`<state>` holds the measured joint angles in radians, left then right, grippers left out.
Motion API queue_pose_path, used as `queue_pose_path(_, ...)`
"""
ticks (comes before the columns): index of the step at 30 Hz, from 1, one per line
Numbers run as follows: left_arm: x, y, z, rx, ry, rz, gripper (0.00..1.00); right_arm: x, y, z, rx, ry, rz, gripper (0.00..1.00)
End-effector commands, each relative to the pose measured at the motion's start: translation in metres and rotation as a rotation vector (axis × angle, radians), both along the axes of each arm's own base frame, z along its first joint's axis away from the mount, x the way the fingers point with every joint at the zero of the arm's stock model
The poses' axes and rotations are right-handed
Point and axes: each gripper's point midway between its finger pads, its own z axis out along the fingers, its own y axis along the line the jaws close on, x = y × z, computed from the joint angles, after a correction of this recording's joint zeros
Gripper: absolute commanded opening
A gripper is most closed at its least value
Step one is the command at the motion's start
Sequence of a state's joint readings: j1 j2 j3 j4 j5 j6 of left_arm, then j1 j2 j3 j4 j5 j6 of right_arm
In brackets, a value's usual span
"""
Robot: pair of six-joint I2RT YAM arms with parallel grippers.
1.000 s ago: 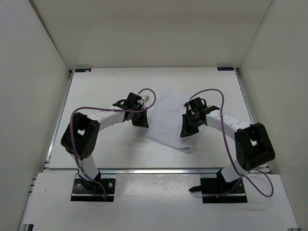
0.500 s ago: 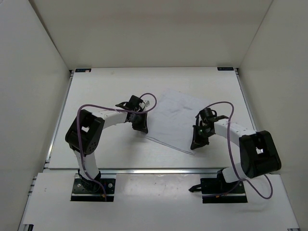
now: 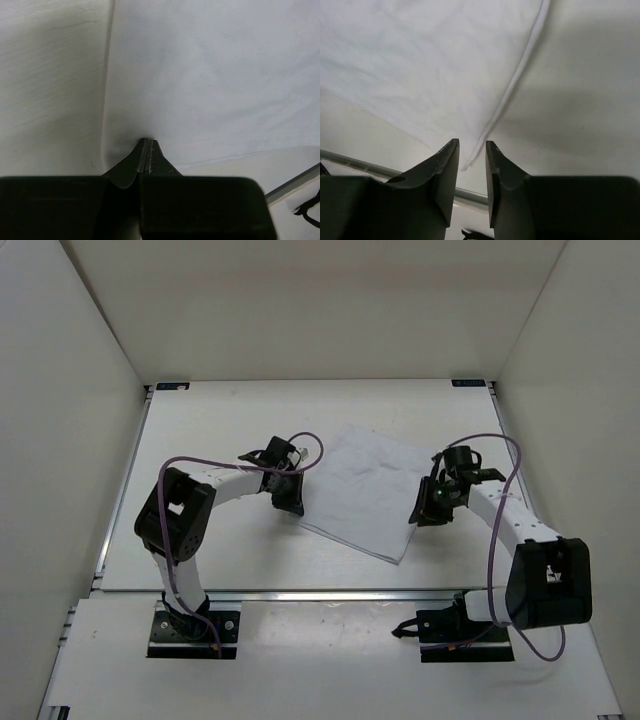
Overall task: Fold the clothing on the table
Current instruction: Flatten the skirt out
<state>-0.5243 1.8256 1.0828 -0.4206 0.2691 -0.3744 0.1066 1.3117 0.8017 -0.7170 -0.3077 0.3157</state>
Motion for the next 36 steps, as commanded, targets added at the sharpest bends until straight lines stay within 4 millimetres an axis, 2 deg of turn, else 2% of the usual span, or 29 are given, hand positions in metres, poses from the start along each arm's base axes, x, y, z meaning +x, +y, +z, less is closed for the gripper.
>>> queue_pose_path(1,0.003,0.017,0.009,0.039,-0.029,0.033,0.00,0.026,-0.004,0.002,-0.033,-0.045,0.019,0.24)
queue_pose_path(2,0.000,0.020,0.008,0.057,-0.033,0.032,0.00,0.028,-0.004,-0.007,-0.044,-0.023,0.031,0.21)
queue_pose_path(3,0.001,0.018,0.010,0.055,-0.037,0.031,0.00,0.028,0.000,-0.019,-0.062,0.013,0.053,0.11)
queue_pose_path(4,-0.003,0.020,0.009,0.059,-0.034,0.033,0.00,0.036,0.003,-0.016,-0.069,-0.011,0.061,0.03)
queue_pose_path(5,-0.004,0.018,0.010,0.056,-0.033,0.034,0.00,0.034,0.005,-0.026,-0.081,0.018,0.075,0.01)
queue_pose_path(9,-0.013,0.025,0.009,0.057,-0.029,0.062,0.00,0.049,0.015,-0.039,-0.125,0.029,0.132,0.00)
queue_pose_path(10,-0.017,0.027,0.008,0.055,-0.020,0.065,0.00,0.056,0.019,-0.036,-0.132,0.008,0.152,0.00)
queue_pose_path(11,-0.018,0.029,0.008,0.061,-0.023,0.075,0.00,0.057,0.017,-0.044,-0.145,0.026,0.158,0.00)
queue_pose_path(17,-0.037,0.039,0.002,0.072,0.009,0.107,0.00,0.090,0.027,-0.053,-0.185,0.031,0.228,0.00)
queue_pose_path(24,-0.043,0.052,0.002,0.074,0.002,0.185,0.00,0.136,0.072,-0.052,-0.161,-0.026,0.322,0.00)
queue_pose_path(26,-0.038,0.056,0.003,0.069,0.004,0.212,0.00,0.138,0.077,-0.058,-0.161,-0.011,0.343,0.00)
queue_pose_path(29,-0.021,0.063,0.009,0.077,-0.024,0.241,0.00,0.155,0.081,-0.050,-0.148,-0.040,0.339,0.01)
queue_pose_path(33,-0.001,0.068,0.022,0.086,-0.054,0.249,0.00,0.178,0.079,-0.022,-0.112,-0.105,0.311,0.01)
queue_pose_path(35,0.006,0.067,0.034,0.066,-0.075,0.246,0.00,0.182,0.076,-0.010,-0.097,-0.128,0.301,0.06)
queue_pose_path(36,0.010,0.068,0.039,0.065,-0.090,0.249,0.04,0.184,0.075,0.002,-0.091,-0.157,0.297,0.12)
